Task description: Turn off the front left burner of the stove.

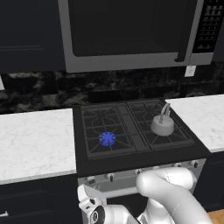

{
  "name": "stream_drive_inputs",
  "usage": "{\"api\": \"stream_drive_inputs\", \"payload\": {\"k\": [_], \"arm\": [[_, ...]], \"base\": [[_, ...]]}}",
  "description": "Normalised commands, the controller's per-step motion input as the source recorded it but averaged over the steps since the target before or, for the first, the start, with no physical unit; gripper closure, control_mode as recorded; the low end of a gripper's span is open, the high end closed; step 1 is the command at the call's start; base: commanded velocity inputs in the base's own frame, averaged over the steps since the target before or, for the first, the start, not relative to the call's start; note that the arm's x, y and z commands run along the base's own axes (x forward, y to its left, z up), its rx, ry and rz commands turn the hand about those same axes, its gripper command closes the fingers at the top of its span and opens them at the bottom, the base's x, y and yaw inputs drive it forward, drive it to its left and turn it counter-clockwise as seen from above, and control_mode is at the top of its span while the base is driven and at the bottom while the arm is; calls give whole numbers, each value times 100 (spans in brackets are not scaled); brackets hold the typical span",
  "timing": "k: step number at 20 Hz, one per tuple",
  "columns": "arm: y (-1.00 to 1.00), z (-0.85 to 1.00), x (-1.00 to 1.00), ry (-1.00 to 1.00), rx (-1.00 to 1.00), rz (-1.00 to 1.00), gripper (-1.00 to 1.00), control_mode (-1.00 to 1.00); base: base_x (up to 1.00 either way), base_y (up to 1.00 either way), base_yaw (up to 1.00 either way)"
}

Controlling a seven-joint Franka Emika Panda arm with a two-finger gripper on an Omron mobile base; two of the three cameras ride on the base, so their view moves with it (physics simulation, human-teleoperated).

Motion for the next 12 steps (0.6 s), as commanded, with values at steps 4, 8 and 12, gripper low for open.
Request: {"api": "stream_drive_inputs", "payload": {"k": [4, 8, 12], "arm": [[0, -4, 13, 0, 0, 0, -100, -100], [-1, -8, 18, 0, 0, 0, -100, -100], [-14, -4, 39, 0, 0, 0, -100, -100]], "base": [[0, 0, 0], [0, 0, 0], [0, 0, 0]]}}
